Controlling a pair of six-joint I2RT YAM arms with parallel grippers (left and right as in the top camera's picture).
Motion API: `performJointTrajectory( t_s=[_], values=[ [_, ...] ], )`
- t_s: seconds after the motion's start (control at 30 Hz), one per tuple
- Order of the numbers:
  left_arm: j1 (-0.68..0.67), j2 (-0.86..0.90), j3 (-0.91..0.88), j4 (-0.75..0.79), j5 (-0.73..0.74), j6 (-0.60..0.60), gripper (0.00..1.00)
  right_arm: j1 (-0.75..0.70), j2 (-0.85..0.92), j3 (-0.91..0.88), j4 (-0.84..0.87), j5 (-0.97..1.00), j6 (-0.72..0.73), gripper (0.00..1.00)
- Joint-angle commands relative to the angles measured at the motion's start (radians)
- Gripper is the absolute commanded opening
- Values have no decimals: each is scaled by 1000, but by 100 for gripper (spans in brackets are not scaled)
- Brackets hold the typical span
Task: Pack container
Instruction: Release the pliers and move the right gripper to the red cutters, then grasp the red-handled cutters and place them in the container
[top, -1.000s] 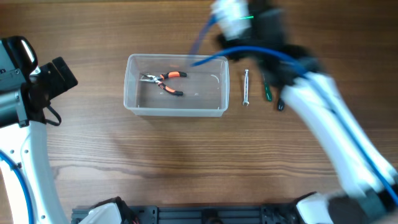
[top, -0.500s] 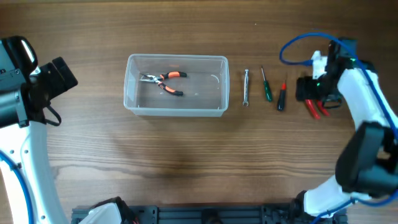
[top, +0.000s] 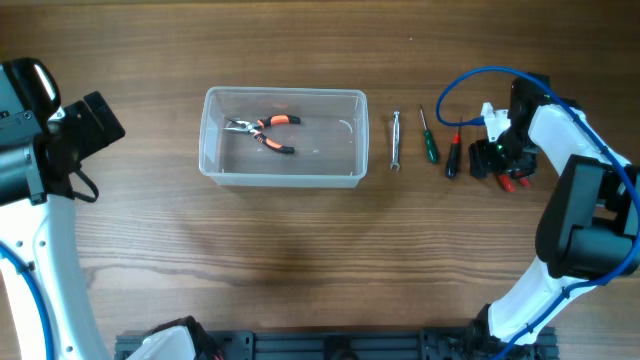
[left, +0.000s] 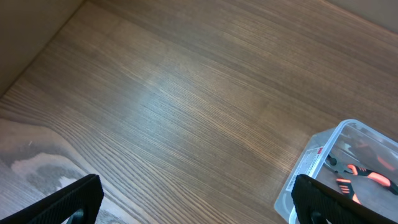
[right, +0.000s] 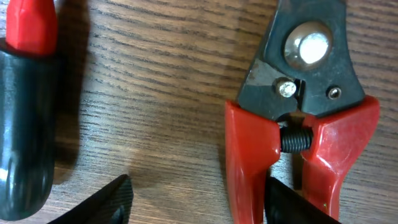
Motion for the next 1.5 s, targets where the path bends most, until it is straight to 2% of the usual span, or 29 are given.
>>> performJointTrajectory(
  t_s=[0.0,0.1,0.2,0.47,0.6,0.77,0.87,1.0,1.1,1.17,1.23,1.3,1.37,1.47],
  values=[
    [6,4,3,0,-9,-21,100,-5,28,5,5,23,-12,37],
    [6,4,3,0,-9,-21,100,-5,41,3,6,23,36,15],
    [6,4,3,0,-9,-21,100,-5,41,3,16,23,64,4],
    [6,4,3,0,-9,-21,100,-5,33,12,1,23,124,4],
    [6,4,3,0,-9,-21,100,-5,-3,104,-77,0,150,4],
    [6,4,3,0,-9,-21,100,8,-116,371,-264,-341,168,4],
    [6,4,3,0,-9,-21,100,99,-219,526,-345,-496,169,4],
    [6,4,3,0,-9,-21,100,332,-331,561,-313,-477,164,4],
    [6,4,3,0,-9,-21,100,539,-338,560,-288,-454,105,4],
    [6,4,3,0,-9,-21,100,695,-304,547,-282,-377,-27,4],
    [6,4,3,0,-9,-21,100,803,-248,528,-259,-201,-103,4],
    [6,4,3,0,-9,-21,100,843,-185,515,-218,-113,-134,4],
    [6,4,3,1,-9,-21,100,857,-109,515,-185,-113,-178,4],
    [6,4,3,0,-9,-21,100,853,17,515,-140,-93,-310,4]
  ],
)
